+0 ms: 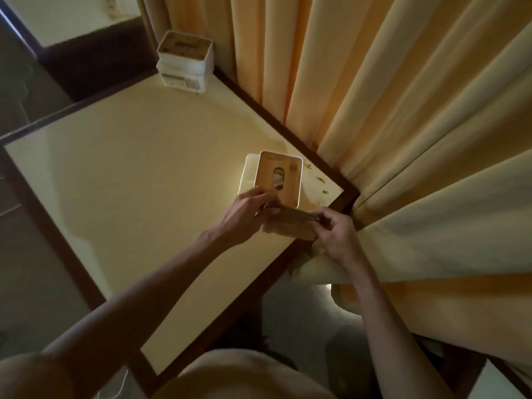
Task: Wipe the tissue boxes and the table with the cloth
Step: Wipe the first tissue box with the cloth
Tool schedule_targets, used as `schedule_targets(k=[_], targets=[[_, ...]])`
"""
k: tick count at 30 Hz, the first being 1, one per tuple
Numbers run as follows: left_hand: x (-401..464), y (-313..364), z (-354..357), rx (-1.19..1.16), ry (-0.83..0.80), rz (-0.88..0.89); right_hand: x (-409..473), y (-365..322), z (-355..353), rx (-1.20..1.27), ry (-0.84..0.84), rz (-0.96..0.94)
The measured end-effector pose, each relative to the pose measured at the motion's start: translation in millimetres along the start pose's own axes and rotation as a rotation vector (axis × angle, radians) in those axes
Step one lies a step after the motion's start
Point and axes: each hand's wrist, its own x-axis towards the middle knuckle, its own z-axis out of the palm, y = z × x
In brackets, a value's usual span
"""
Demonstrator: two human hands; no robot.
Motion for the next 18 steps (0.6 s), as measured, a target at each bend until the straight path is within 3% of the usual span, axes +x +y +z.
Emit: schedule_targets(k=[7, 15, 18], targets=[[-63.8, -17.3, -11.3, -0.040, -0.016, -0.114, -19.5, 7.9, 35.5, 0.012, -0.060, 0.051], [-93.6, -32.7, -3.7, -0.265, -0.041, -0.619, 4.3, 18.3, 71.5, 0.021, -0.202, 0.210], [-85.4, -34.9, 6.6, -0.290, -0.005, -0.717, 20.5, 29.5, 79.4, -0.044, -0.195, 0.194]])
